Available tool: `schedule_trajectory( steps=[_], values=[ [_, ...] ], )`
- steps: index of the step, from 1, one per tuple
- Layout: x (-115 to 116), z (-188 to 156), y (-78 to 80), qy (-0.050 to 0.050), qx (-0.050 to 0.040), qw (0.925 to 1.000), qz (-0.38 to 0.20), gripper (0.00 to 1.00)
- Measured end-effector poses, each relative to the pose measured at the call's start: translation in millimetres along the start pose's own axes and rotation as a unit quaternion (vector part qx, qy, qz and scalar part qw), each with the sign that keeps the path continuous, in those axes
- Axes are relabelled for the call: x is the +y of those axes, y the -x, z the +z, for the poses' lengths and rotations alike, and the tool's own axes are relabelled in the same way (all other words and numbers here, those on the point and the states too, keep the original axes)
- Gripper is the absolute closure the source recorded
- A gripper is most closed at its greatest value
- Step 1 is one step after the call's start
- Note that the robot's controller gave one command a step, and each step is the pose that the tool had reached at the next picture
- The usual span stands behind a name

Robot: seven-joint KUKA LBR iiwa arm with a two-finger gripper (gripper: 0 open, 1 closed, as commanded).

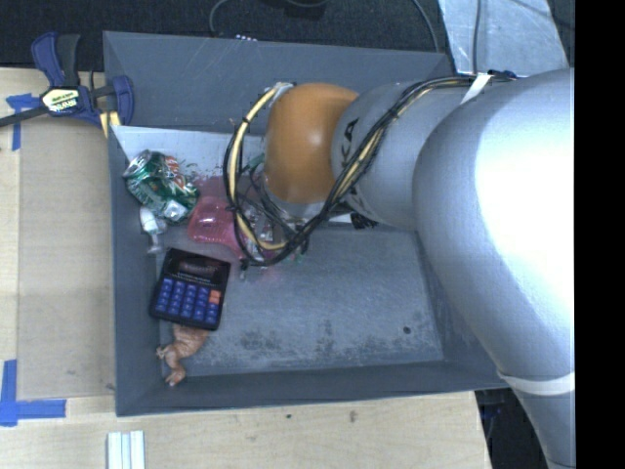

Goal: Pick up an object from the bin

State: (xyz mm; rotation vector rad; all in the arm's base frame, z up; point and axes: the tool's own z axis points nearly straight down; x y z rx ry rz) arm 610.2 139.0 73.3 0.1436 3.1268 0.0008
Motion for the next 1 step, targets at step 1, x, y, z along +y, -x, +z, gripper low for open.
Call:
schedule_trajectory(
  steps=[1],
  values=[
    [-0.5, -19.5, -1.0, -0.001, 0.0024, 1.0000, 0.000, 1.00]
  ],
)
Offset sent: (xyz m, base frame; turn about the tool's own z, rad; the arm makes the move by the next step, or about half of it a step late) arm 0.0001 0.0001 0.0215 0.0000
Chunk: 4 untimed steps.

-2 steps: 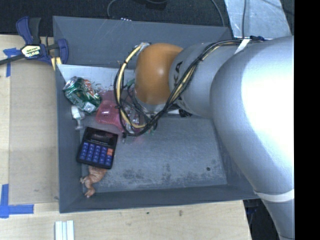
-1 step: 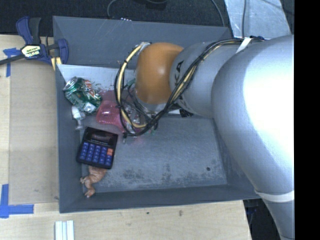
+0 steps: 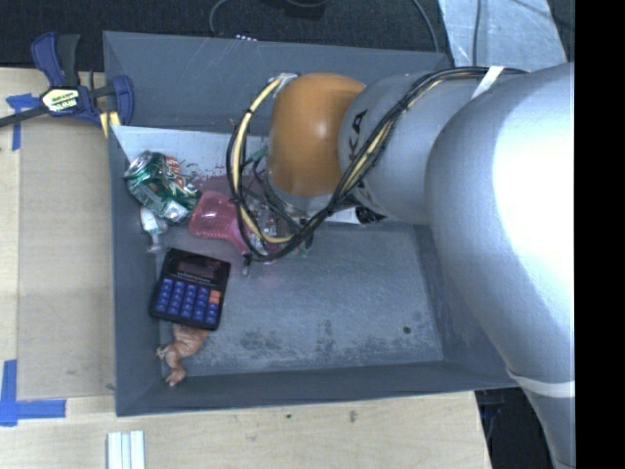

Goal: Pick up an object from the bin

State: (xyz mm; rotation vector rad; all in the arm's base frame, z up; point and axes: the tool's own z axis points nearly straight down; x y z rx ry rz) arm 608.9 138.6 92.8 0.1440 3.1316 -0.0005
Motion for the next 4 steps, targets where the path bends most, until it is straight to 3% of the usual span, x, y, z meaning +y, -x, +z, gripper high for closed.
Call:
schedule_trajectory(
  steps=[4],
  values=[
    [0.8, -48.2, 3.1, 0.002, -0.0045, 1.0000, -0.001, 1.00]
  ],
)
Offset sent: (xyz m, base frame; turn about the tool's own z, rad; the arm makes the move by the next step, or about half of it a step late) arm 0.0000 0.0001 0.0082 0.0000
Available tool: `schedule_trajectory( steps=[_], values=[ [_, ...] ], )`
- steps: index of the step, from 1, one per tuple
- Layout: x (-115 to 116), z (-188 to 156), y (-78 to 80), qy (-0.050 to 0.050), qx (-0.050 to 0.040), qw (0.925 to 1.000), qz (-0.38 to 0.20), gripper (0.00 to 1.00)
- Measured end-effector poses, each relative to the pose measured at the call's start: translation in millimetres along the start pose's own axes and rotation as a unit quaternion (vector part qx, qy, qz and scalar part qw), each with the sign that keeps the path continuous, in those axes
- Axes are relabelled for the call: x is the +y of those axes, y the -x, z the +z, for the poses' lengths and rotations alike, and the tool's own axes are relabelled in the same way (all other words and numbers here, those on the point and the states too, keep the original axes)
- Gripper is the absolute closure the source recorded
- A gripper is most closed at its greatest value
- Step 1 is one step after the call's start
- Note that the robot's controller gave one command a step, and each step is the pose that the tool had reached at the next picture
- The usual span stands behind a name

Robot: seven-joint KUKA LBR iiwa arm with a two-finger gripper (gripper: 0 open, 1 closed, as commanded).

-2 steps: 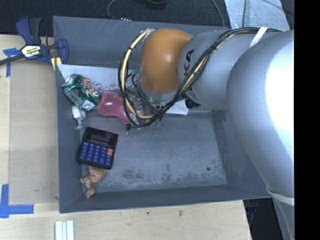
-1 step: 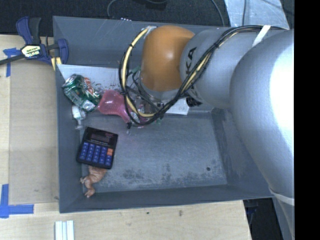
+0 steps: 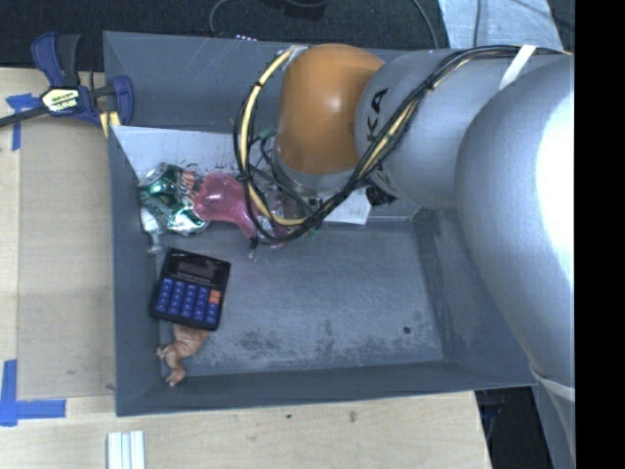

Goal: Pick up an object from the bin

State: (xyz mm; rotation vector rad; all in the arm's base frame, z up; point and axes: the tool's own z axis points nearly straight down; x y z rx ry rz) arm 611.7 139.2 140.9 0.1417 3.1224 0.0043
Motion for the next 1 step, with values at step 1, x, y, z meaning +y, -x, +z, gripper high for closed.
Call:
schedule_trajectory(
  steps=[1],
  values=[
    [0.2, -8.8, 0.8, 0.000, -0.0016, 1.0000, 0.000, 1.00]
  ],
)
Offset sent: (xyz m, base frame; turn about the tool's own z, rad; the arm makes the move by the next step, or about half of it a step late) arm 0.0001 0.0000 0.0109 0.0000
